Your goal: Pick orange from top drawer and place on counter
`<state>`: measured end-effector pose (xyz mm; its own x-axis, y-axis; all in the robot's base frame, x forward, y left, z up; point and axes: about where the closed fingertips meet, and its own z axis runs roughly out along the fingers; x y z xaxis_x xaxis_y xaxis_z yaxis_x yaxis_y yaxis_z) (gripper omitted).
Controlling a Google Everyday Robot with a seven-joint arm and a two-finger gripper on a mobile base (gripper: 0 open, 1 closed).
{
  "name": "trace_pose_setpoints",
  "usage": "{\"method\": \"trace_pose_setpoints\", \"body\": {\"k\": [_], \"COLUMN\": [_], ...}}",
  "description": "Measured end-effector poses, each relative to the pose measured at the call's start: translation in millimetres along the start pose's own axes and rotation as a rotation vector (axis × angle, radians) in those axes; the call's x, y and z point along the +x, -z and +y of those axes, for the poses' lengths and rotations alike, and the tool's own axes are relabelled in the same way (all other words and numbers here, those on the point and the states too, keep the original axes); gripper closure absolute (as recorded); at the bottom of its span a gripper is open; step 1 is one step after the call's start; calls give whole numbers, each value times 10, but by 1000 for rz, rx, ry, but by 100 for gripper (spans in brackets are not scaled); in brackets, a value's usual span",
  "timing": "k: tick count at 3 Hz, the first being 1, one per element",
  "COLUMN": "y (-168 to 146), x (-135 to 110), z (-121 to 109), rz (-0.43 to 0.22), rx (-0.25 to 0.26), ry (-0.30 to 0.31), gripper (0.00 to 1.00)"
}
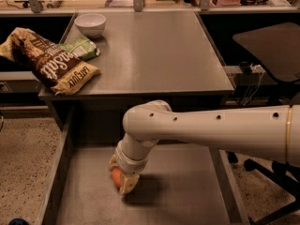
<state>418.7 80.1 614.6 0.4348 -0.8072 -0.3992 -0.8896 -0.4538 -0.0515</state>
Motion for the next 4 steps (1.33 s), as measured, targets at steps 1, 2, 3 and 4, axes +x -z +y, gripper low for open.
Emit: {"method": "trace_pose_setpoints", "body": {"k": [1,2,3,4], "y": [173,710,1364,1919], "x": [18,191,405,588], "z": [-8,-107,-320,-494], "rz": [-48,-66,-20,4], "rx": [24,72,71,50], "ry": [15,26,11,-42], "gripper": [100,100,100,100]}}
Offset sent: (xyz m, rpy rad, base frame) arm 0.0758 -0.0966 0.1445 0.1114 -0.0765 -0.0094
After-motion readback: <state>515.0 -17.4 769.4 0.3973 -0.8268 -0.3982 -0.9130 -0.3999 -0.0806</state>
